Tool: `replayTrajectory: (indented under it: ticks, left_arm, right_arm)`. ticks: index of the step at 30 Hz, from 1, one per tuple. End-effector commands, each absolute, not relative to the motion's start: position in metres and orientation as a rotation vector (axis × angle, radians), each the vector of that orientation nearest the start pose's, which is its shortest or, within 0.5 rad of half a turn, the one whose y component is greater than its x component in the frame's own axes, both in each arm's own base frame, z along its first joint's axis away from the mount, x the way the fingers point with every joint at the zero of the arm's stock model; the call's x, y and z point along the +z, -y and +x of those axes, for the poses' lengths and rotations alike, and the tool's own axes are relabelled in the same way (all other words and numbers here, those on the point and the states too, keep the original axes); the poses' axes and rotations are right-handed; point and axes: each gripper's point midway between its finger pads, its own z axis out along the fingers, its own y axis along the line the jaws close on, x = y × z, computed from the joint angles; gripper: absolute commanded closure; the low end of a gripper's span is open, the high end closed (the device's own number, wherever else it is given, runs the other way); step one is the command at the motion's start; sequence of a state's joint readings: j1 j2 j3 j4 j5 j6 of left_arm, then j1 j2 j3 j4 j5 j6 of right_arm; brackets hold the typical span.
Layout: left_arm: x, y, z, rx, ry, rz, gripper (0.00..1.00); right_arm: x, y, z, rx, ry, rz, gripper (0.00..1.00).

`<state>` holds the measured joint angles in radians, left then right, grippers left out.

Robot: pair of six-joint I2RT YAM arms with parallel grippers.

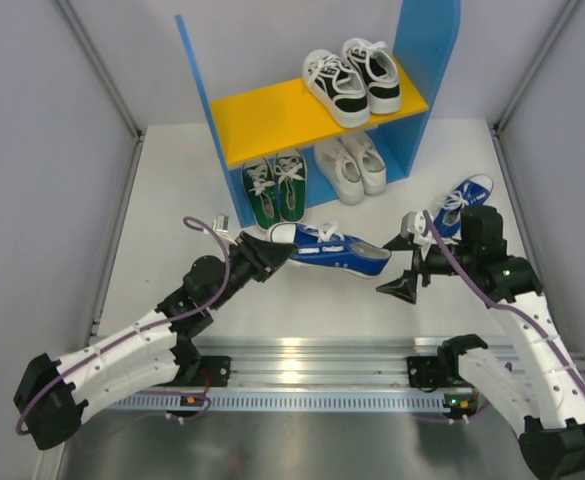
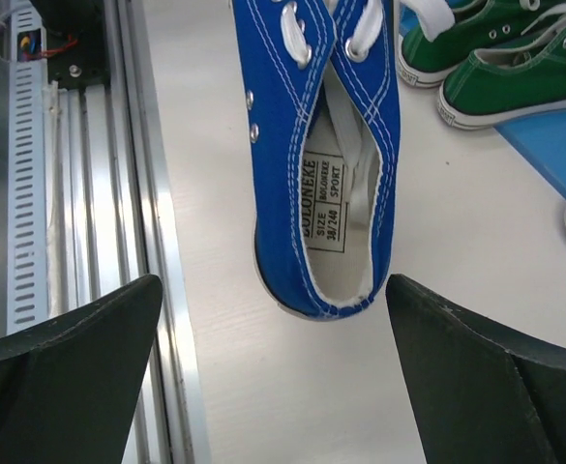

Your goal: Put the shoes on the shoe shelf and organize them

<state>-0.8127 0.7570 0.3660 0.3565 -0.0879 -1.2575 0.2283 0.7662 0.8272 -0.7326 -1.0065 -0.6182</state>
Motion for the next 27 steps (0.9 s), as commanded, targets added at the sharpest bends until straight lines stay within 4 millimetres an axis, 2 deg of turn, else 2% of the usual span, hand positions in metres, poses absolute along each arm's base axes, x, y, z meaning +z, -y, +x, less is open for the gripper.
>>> replayTrajectory:
  ticks: [1,7,9,11,14,21,27]
  left_arm:
    - [0.292,0.250,0.205,-1.650,-1.572,-0.505,1.00]
    - [0.293,0.251,0.201,-1.661,-1.575,-0.479,1.00]
    - [0.295,0.251,0.200,-1.666,-1.570,-0.474,1.00]
    - [0.296,0.251,0.200,-1.673,-1.566,-0.475,1.00]
    - [0.296,0.252,0.200,-1.688,-1.563,-0.483,1.00]
    - [0.298,0.254,0.201,-1.717,-1.547,-0.499,1.00]
    - [0.305,0.255,0.202,-1.750,-1.525,-0.508,1.00]
  right_arm:
    - [0.237,-0.174,0.176,0.786,-1.486,-1.265,0.00]
    - [0.257,-0.173,0.189,0.750,-1.461,-1.233,0.01]
    - [0.258,-0.179,0.186,0.824,-1.445,-1.239,0.01]
    - [0.257,-0.186,0.179,0.944,-1.444,-1.225,0.02]
    - [0.258,-0.192,0.176,1.025,-1.433,-1.215,0.07]
    - [0.258,-0.201,0.174,1.068,-1.442,-1.231,0.17]
    - [0.249,-0.205,0.181,1.045,-1.494,-1.221,0.17]
